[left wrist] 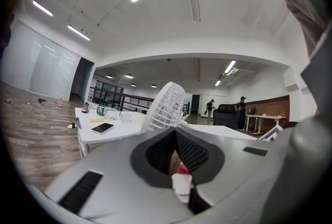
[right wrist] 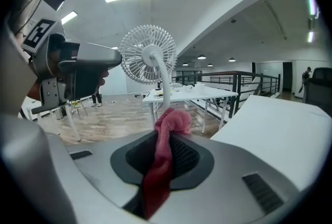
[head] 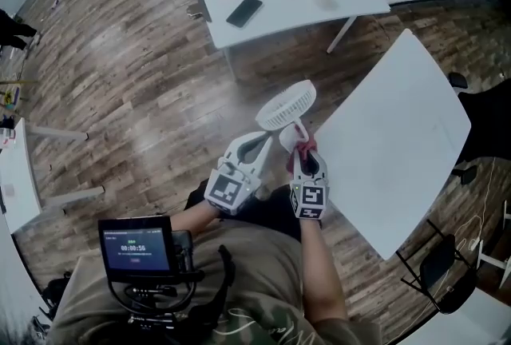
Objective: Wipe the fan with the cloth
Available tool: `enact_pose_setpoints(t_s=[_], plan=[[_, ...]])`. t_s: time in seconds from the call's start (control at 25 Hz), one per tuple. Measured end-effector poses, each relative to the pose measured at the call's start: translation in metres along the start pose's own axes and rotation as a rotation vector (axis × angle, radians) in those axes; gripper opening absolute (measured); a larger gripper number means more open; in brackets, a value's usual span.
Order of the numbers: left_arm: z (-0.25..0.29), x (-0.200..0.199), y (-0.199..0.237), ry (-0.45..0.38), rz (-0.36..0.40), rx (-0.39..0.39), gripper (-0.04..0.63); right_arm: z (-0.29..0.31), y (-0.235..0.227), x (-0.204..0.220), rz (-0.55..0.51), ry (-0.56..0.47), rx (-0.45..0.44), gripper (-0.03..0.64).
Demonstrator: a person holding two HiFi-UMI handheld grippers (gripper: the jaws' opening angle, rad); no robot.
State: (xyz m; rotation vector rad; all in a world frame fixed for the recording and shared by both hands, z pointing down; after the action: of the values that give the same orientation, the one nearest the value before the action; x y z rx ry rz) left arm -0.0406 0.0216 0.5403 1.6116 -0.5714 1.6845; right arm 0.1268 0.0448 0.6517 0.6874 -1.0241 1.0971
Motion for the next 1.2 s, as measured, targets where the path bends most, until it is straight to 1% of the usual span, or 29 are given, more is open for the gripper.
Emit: enact_pose_setpoints(t_s=[0.08,0.16,0.28,0.36,0.44,0.52,0.6,0.72,0.92,1.04,1.2], plan=[[-0.003,-0.001,0.0,0.008,-0.008,-0.013,0.021,-0.009,-0.002,-0.004,0.028,-0.025,0.006,0.084],[-0.007,-0.009,0.0,0.012,-0.013,-0.024,0.021,-0.027,-0.007,-0.027,0.042,-0.094,0.028,0.083],[-0.018,-0.026,-0.001,0.03,-0.013,-0.032,0.021,-0.06,-0.014,-0.086,0.029,-0.207,0.049,0.083],[-0.024,-0.04,-0.002,0.041,-0.01,-0.035,0.022,-0.076,-0.012,-0.13,0.004,-0.262,0.028,0.083],[-0.026,-0.054,-0.004,0.043,-0.01,-0.036,0.021,-0.079,-0.006,-0.166,-0.034,-0.288,0.003,0.083],[-0.025,-0.064,-0.006,0.036,-0.015,-0.035,0.021,-0.071,0.002,-0.185,-0.062,-0.278,-0.017,0.083],[-0.026,-0.07,-0.01,0.033,-0.019,-0.03,0.021,-0.056,0.008,-0.184,-0.07,-0.223,-0.034,0.083],[-0.028,-0.073,-0.014,0.04,-0.026,-0.027,0.021,-0.032,0.015,-0.165,-0.075,-0.12,-0.04,0.083],[-0.036,-0.071,-0.007,0.055,-0.022,-0.036,0.021,-0.013,0.017,-0.14,-0.044,-0.027,-0.013,0.083],[-0.042,-0.067,0.0,0.072,-0.01,-0.049,0.021,-0.012,0.018,-0.133,-0.026,-0.019,0.004,0.084],[-0.034,-0.069,0.002,0.07,0.004,-0.049,0.021,-0.011,0.018,-0.13,-0.048,-0.037,-0.001,0.084]])
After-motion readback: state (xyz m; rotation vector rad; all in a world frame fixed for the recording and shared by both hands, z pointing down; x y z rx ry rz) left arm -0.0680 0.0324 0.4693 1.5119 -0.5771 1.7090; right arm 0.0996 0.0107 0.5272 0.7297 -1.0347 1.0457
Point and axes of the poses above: the fingertips, and each gripper's own axes: z forward along the fingers, y to its left, x out of its underside, the point moved 7 cm from there along -z, backward along the fingers, and after that the axes turned 1 degree about x, right-handed, at the moved point
